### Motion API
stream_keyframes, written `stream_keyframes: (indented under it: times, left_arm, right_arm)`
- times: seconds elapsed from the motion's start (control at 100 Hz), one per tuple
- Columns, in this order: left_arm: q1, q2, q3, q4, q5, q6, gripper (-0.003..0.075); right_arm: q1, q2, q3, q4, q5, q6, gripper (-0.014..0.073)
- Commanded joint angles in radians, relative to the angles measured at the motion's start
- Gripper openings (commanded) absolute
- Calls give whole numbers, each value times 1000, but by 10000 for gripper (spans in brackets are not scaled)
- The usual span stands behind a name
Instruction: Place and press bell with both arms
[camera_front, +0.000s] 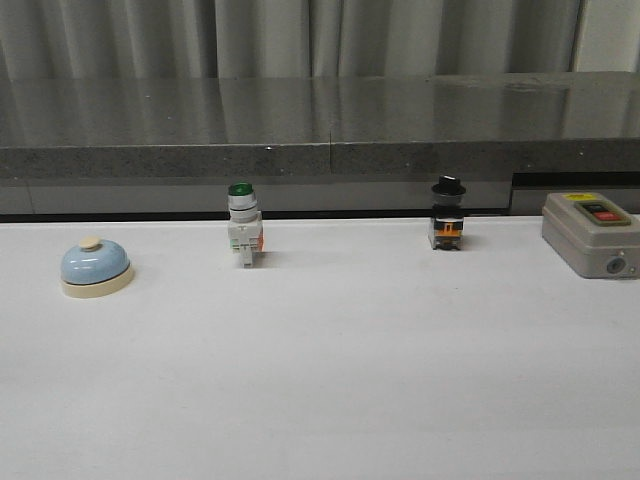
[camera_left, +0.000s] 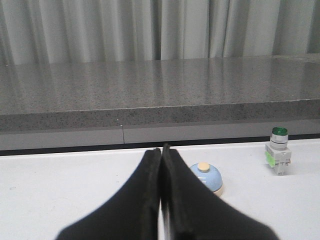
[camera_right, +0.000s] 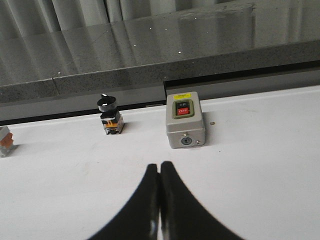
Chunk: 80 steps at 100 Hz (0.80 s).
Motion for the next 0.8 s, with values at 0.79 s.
stream_keyframes:
  times: [0.79]
  left_arm:
    - [2, 50, -141, -25, 77, -11, -21]
  right_arm:
    - [-8, -20, -20, 0, -84, -8, -64]
